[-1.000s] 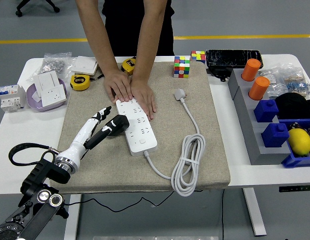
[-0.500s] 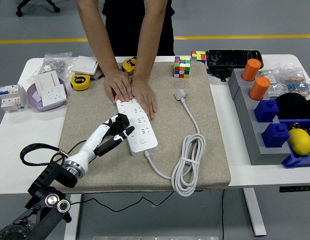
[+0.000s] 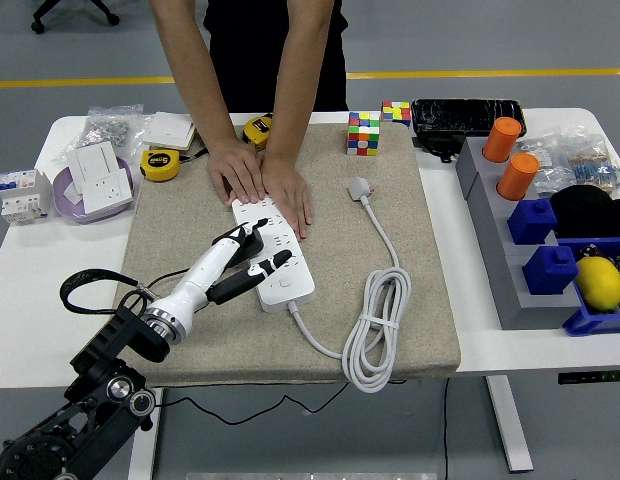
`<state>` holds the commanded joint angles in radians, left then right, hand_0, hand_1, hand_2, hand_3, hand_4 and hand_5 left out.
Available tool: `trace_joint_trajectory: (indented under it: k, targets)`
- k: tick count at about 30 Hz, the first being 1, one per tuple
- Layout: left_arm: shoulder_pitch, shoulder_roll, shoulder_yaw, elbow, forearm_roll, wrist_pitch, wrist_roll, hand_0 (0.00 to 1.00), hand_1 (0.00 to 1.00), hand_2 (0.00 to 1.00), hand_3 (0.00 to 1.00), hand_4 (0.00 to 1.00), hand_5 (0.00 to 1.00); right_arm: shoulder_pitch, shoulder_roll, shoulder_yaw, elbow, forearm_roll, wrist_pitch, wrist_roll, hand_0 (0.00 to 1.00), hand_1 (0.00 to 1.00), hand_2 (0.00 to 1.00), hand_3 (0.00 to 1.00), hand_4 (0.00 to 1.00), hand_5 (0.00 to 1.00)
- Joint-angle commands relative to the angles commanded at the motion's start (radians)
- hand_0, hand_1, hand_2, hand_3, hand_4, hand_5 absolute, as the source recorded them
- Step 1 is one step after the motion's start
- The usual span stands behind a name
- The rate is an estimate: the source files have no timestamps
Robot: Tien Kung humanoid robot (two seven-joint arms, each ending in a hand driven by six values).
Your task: Pick up the plug,place it near the board,insert it into the board,press the button
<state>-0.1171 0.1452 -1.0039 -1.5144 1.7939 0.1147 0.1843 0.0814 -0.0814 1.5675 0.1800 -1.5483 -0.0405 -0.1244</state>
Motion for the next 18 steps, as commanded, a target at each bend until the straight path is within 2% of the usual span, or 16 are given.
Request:
trace_joint_trajectory:
  k: [9,15,18]
  targets:
    - [-0.036,0.005,0.028,0.003,0.180,-0.033,0.047,0.998,0.998,0.986,0.968,0.998,0.998,0.001,0.000,-0.001,0.000,0.002,-0.001,0.000,0.831,0.723,0.719,0.762,0.998,0.981]
    - [-0.042,0.002,0.013,-0.021,0.283,-0.028,0.074,0.998,0.998,0.991,0.957,0.998,0.998,0.003,-0.001,0.000,0.000,0.003,-0.001,0.000,0.830,0.722,0.719,0.762,0.998,0.984]
    - [-0.042,0.005,0.000,-0.055,0.374,-0.045,0.131,0.998,0.998,0.991,0.957,0.998,0.998,0.001,0.000,0.006,0.000,-0.003,-0.001,-0.001,0.830,0.722,0.719,0.762,0.998,0.984]
